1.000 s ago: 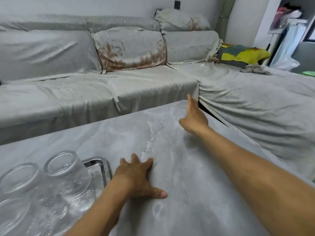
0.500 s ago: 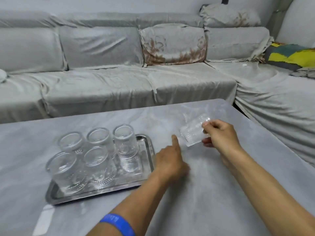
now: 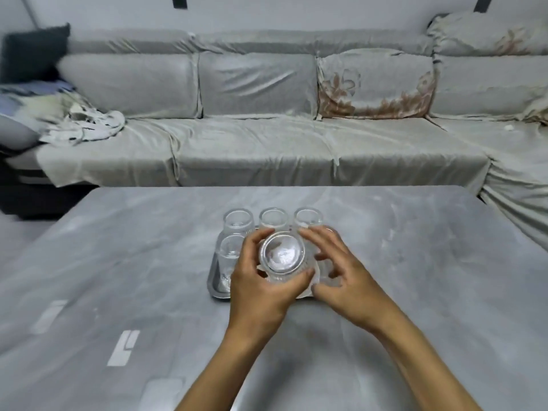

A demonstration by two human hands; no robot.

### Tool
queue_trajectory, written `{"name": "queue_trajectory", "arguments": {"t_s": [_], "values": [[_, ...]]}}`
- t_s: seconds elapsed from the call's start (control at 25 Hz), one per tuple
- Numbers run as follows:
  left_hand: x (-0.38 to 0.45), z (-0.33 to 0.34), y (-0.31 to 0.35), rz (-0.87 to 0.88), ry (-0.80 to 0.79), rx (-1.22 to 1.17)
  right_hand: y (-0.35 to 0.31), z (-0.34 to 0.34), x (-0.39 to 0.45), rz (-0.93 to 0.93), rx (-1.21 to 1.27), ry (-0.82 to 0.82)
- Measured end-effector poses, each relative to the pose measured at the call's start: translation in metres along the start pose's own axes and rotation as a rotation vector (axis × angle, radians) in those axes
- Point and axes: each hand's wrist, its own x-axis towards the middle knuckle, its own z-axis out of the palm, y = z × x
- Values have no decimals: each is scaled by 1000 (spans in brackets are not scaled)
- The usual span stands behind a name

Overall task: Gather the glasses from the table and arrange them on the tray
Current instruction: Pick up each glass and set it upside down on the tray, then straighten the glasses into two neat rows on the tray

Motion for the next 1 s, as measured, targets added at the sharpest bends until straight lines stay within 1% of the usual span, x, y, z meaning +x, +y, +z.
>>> {"name": "queue_trajectory", "arguments": {"t_s": [0.04, 0.08, 0.12, 0.16, 0.24, 0.28, 0.32, 0.36, 0.4, 0.44, 0.48, 0.56, 0.6, 0.68, 0.8, 0.88, 1.0], "values": [[2, -2, -1, 10, -20, 4, -1, 10, 2, -47, -67, -41], [4, -3, -1, 14, -54, 8, -1, 19, 4, -56, -123, -5], [7, -3, -1, 10, -104, 26, -1, 27, 8, -49, -148, 67], [12, -6, -1, 0, -169, 45, 1, 30, 12, -29, -138, 136], [32, -21, 4, -43, -296, 16, 10, 28, 21, 51, -11, 225], [45, -35, 5, -69, -299, -36, 18, 21, 26, 93, 75, 254], [58, -52, 4, -97, -241, -90, 28, 13, 31, 135, 158, 278], [71, -69, 0, -133, -140, -109, 37, 4, 36, 175, 222, 291], [81, -86, -6, -186, -37, -60, 46, -2, 40, 212, 243, 296], [88, -101, -18, -254, 22, 53, 53, -5, 43, 250, 217, 294], [90, -112, -31, -332, 12, 198, 60, -6, 45, 292, 179, 289], [85, -118, -60, -451, -157, 483, 74, 0, 48, 384, 156, 256], [80, -116, -71, -470, -239, 571, 79, 4, 48, 418, 158, 232], [74, -107, -86, -472, -309, 592, 84, 14, 49, 427, 147, 199], [72, -98, -95, -447, -283, 538, 84, 23, 53, 387, 85, 163], [73, -96, -99, -451, -264, 515, 86, 23, 53, 395, 69, 130], [75, -98, -100, -458, -272, 480, 94, 14, 53, 433, 113, 7]]}}
